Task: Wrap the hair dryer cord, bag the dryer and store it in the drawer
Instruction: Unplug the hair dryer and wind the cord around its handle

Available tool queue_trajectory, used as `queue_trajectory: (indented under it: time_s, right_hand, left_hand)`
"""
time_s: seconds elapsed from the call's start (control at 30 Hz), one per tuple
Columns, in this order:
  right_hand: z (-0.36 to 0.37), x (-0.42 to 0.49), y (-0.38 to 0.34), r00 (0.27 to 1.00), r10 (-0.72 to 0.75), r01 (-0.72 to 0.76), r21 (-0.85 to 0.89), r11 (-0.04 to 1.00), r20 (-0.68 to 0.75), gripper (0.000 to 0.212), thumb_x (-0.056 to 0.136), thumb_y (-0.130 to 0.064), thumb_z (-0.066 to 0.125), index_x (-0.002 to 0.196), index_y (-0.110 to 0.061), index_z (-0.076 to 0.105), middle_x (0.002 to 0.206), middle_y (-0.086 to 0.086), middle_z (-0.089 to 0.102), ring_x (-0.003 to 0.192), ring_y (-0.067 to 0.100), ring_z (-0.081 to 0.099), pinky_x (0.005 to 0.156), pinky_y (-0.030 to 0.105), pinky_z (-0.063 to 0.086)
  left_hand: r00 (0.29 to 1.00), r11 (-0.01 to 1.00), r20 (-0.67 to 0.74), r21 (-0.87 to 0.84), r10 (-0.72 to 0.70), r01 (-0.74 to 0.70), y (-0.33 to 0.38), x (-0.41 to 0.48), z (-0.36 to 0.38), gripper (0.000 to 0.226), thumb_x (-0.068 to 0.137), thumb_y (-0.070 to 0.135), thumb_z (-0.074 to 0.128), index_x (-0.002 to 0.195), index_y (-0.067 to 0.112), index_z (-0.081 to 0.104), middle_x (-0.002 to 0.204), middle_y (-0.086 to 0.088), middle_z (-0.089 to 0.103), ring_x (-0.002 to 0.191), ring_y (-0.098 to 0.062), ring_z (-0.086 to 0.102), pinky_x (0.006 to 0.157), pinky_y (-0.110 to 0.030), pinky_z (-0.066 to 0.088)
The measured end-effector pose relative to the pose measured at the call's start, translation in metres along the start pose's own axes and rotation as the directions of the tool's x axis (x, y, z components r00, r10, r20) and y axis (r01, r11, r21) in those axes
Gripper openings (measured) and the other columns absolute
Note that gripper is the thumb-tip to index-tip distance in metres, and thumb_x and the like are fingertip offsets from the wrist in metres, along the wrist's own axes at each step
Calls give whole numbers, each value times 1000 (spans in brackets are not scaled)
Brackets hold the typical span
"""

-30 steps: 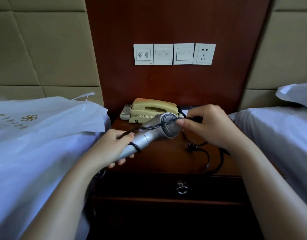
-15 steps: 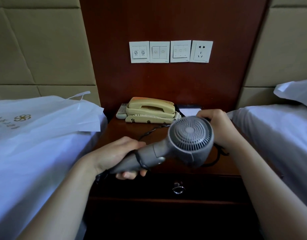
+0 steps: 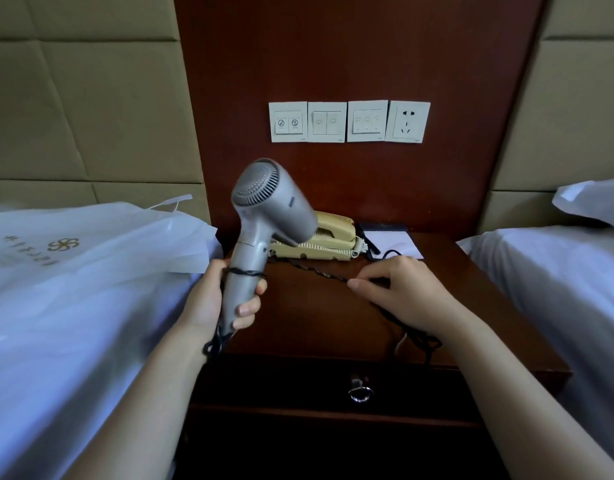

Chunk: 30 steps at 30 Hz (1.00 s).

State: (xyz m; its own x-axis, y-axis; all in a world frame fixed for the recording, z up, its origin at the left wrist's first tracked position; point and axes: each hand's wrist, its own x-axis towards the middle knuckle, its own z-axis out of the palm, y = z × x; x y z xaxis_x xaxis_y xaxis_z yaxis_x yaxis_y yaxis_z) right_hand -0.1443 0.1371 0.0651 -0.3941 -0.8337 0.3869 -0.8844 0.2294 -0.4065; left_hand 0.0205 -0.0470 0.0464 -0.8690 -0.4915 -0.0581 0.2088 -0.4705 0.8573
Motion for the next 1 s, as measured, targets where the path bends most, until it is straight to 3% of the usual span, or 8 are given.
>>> queue_trajectory:
  time_s: [0.17,0.27,0.37,0.57,0.7,0.77,0.87,1.0]
  right_hand:
    - [7,3,-29,993,-120,120,-183,976,14,34,90,-43,52,71,-19,66,66,1,64,61,18,56,51,30,38]
    - [7,5,-39,987,-159,151,-285,947,-7,37,91,-45,49,73,-17,65,64,2,62,58,19,53,45,25,29]
    - [7,7,-48,980,-193,173,-285,943,-43,39,92,-44,48,73,-14,64,63,2,61,58,21,53,47,28,32]
    - [14,7,-66,963,-266,239,-329,914,-39,43,88,-47,45,63,-14,57,56,-1,52,52,20,48,44,29,29]
    - [20,8,-70,958,-283,253,-335,908,-42,40,84,-45,43,63,-14,57,55,-3,49,52,21,48,42,27,27]
    - [21,7,-71,956,-288,257,-319,912,-55,39,84,-44,43,64,-14,56,55,-4,44,51,22,47,42,26,26]
    - [27,6,-76,950,-307,273,-315,909,-63,38,84,-42,43,65,-12,57,58,-2,49,52,27,49,43,30,29]
    - [34,4,-84,931,-358,319,-326,890,-68,38,83,-40,43,64,-9,56,59,6,58,51,33,53,41,29,25]
  left_hand:
    - [983,1000,-184,0,22,-22,-1,2,-4,39,96,30,26,83,4,52,55,-7,51,28,-11,36,31,-9,24]
    - [953,989,-284,126,109,-76,-3,2,-1,32,97,32,38,88,7,55,62,-11,50,29,-12,39,33,-10,26]
    - [908,933,-315,316,276,-174,-7,1,3,16,91,28,57,93,12,59,68,-11,56,35,-11,44,33,-15,30]
    - [864,706,-225,682,451,-191,-19,-1,1,29,81,39,67,106,24,61,67,0,65,44,-10,52,39,-22,35]
    - [802,427,-123,887,584,-175,-23,2,-1,27,74,38,74,93,23,62,62,2,62,48,-9,54,48,-24,41]
    - [789,369,-106,916,605,-159,-25,2,1,27,71,38,76,89,26,60,63,10,59,58,-7,55,53,-23,40]
    - [811,303,-116,950,574,-79,-27,4,4,26,66,49,62,82,31,50,72,9,59,73,-20,57,58,-29,37]
    - [832,282,-97,957,546,-73,-30,10,11,20,71,48,35,70,29,43,91,-9,64,90,-35,59,67,-32,38]
